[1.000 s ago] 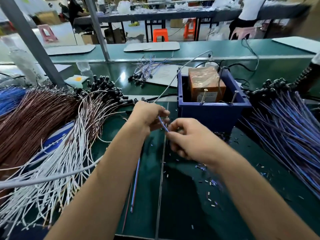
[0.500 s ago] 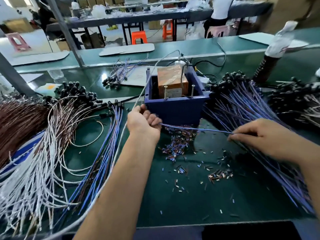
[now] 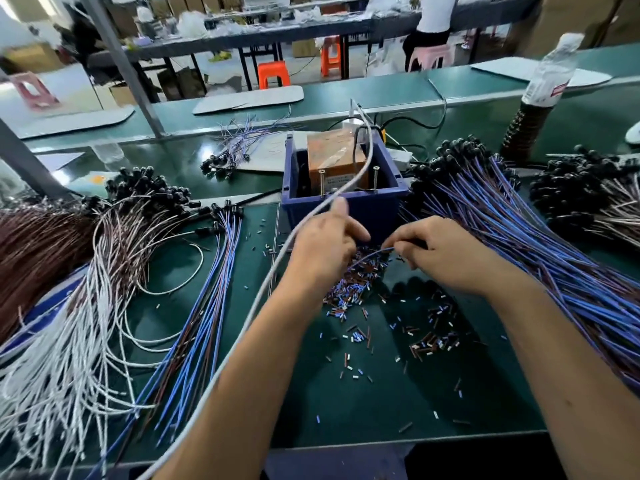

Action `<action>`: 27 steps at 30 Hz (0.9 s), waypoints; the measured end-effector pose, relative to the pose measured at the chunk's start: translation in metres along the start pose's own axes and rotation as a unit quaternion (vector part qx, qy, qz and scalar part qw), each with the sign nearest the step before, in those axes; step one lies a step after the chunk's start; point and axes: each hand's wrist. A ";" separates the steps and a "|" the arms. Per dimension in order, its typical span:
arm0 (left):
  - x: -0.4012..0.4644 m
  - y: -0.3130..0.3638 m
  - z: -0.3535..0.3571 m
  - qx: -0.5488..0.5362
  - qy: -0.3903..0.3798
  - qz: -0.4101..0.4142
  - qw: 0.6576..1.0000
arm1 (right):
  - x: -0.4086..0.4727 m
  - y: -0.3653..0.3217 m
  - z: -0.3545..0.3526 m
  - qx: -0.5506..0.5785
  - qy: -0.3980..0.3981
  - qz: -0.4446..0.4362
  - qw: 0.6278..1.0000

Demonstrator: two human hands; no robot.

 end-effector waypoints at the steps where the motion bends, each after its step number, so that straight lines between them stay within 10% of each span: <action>1: 0.001 0.003 -0.008 -0.139 -0.017 -0.046 0.989 | 0.000 0.001 0.000 -0.001 0.002 -0.005 1.000; 4: 0.001 0.012 -0.037 -0.383 -0.057 -0.125 0.914 | 0.001 0.002 0.001 0.008 0.001 -0.016 1.000; 9: -0.004 0.024 -0.056 -0.427 -0.059 -0.151 0.890 | 0.002 -0.008 0.004 0.017 -0.014 -0.042 0.999; 16: -0.026 0.004 -0.037 -0.049 -0.267 -0.209 0.939 | 0.010 -0.019 0.007 0.037 0.019 -0.064 0.997; 22: -0.008 0.009 -0.021 -0.014 -0.093 0.005 0.996 | 0.019 -0.012 0.008 0.096 0.036 -0.094 0.990; 27: -0.002 -0.007 0.003 0.462 0.053 0.159 0.871 | 0.020 -0.004 0.022 0.178 0.053 -0.134 0.973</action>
Point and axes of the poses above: each hand's wrist, its own x-axis towards the middle knuckle, its own z-axis out of the palm, y = z × x, and after that the axes turned 8 degrees about -y, right-handed
